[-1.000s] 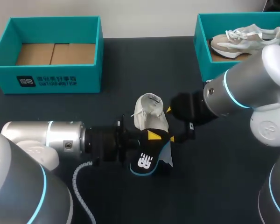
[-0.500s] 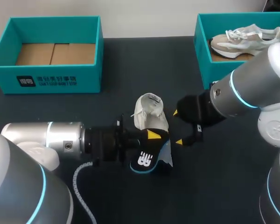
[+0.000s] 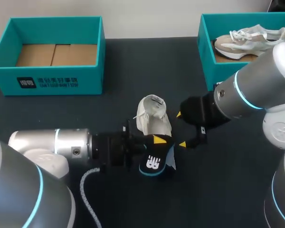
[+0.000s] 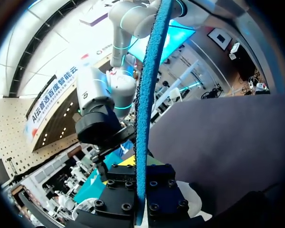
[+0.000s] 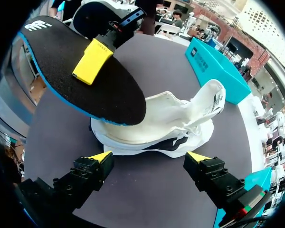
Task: Take the shoe out of the shoebox, open the shoe tongue, remove and reinsert the insole, then place the shoe into the shoebox
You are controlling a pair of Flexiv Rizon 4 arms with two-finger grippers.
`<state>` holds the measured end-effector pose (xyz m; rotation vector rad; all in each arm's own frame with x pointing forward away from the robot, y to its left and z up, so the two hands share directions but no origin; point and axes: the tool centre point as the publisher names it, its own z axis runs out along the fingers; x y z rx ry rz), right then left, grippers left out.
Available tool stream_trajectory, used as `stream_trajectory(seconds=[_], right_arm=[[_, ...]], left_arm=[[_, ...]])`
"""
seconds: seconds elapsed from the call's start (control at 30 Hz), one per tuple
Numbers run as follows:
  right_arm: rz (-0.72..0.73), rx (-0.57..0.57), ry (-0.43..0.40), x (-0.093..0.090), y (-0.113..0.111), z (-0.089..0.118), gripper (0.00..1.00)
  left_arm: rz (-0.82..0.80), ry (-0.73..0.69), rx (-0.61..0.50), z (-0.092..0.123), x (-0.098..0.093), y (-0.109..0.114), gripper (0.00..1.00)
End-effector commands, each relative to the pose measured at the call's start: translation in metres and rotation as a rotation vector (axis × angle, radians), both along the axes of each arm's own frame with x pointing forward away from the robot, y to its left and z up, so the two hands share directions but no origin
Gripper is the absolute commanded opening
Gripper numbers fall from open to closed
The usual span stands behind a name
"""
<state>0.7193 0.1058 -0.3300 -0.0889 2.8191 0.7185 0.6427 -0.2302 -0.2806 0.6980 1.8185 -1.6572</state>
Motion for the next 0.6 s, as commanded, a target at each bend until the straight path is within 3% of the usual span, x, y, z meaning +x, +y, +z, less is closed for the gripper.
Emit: stream_trajectory(seconds=[0.03, 0.6], right_arm=[[-0.001, -0.001, -0.002, -0.002, 0.0, 0.0, 1.0], [-0.001, -0.001, -0.002, -0.002, 0.0, 0.0, 1.0]], left_arm=[[0.009, 0.014, -0.011, -0.01, 0.007, -0.007, 0.0], [0.052, 0.055, 0.041, -0.046, 0.036, -0.006, 0.0]])
